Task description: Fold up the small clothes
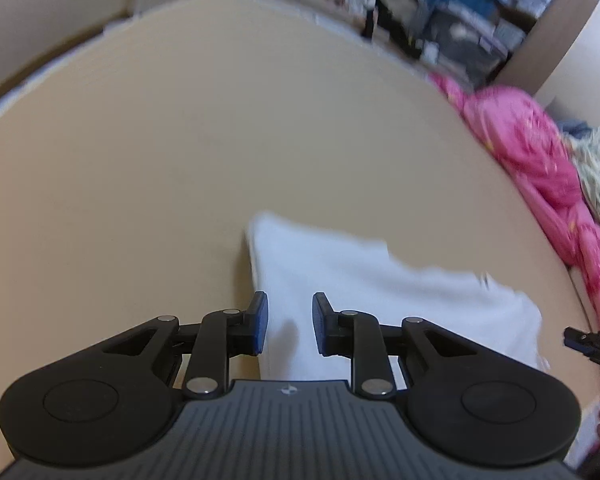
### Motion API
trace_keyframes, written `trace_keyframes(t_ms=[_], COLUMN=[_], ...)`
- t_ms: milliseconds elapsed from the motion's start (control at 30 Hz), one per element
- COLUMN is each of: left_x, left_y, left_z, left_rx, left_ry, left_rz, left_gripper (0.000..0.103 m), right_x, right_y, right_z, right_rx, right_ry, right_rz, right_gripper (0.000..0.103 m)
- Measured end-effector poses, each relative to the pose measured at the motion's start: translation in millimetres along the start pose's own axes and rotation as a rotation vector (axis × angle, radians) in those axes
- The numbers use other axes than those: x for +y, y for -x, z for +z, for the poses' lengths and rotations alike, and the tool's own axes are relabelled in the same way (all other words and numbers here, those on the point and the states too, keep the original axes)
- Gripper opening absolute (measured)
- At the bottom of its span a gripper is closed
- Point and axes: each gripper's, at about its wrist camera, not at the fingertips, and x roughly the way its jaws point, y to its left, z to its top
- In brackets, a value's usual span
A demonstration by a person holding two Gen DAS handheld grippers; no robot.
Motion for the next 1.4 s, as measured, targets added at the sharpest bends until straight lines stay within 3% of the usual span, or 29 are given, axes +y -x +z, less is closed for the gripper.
trace_keyframes(t_ms=[167,367,400,433,467,500,567,700,767,833,867,900,933,1033,1067,1100,1167,1200,1333,1400], left_x=[9,18,17,13,10,6,7,13,13,15,19,22,24,19,17,15,12,11,13,17], left_y=[37,32,32,33,34,34,47,77,71,58,54,50,47,42,37,33,28,29,48,45], left_z=[-38,-93,-95,-96,-98,-96,-99,-93,-96,-98,-97,-96,-96,-95,-94,-95,-94,-93,-87,-87], left_rx=[0.092,0.150,0.141,0.128,0.123,0.116,0.084,-0.020,-0.008,0.027,0.048,0.070,0.083,0.094,0.103,0.117,0.126,0.123,0.041,0.069], left_ry=[0.047,0.018,0.004,-0.031,-0.069,-0.093,-0.078,-0.025,-0.028,-0.033,-0.026,-0.009,0.009,0.003,-0.004,-0.013,-0.034,-0.042,-0.030,-0.035], left_rz=[-0.028,0.019,0.006,0.001,0.004,0.009,-0.012,-0.118,-0.104,-0.033,-0.021,-0.034,-0.055,-0.056,-0.051,-0.042,-0.019,-0.020,-0.094,-0.081], left_gripper=[0.029,0.030,0.029,0.020,0.011,0.005,0.005,0.005,0.006,0.008,0.009,0.018,0.024,0.027,0.027,0.027,0.020,0.007,0.005,0.005], right_x=[0,9,9,7,5,0,-9,-22,-24,-27,-29,-29,-30,-25,-22,-19,-9,-7,-22,-30], right_y=[27,39,40,40,42,51,64,94,97,88,79,71,65,49,46,44,48,53,91,98], right_z=[-50,-92,-95,-94,-94,-94,-93,-92,-93,-95,-96,-96,-96,-98,-99,-100,-101,-101,-91,-91], right_rx=[0.115,0.134,0.131,0.124,0.119,0.111,0.076,-0.017,-0.029,-0.009,0.012,0.034,0.052,0.095,0.099,0.099,0.073,0.055,-0.055,-0.043], right_ry=[0.085,0.149,0.155,0.161,0.158,0.139,0.080,0.026,0.028,0.017,0.016,0.016,0.021,0.060,0.076,0.098,0.162,0.174,0.058,0.033], right_rz=[-0.003,-0.044,-0.043,-0.046,-0.050,-0.044,-0.028,0.019,0.026,-0.002,-0.018,-0.029,-0.034,-0.033,-0.030,-0.022,-0.029,-0.031,0.035,0.055], right_gripper=[0.030,0.030,0.027,0.020,0.000,0.000,0.000,0.000,0.000,0.002,0.015,0.032,0.036,0.036,0.029,0.007,0.004,0.003,0.003,0.003])
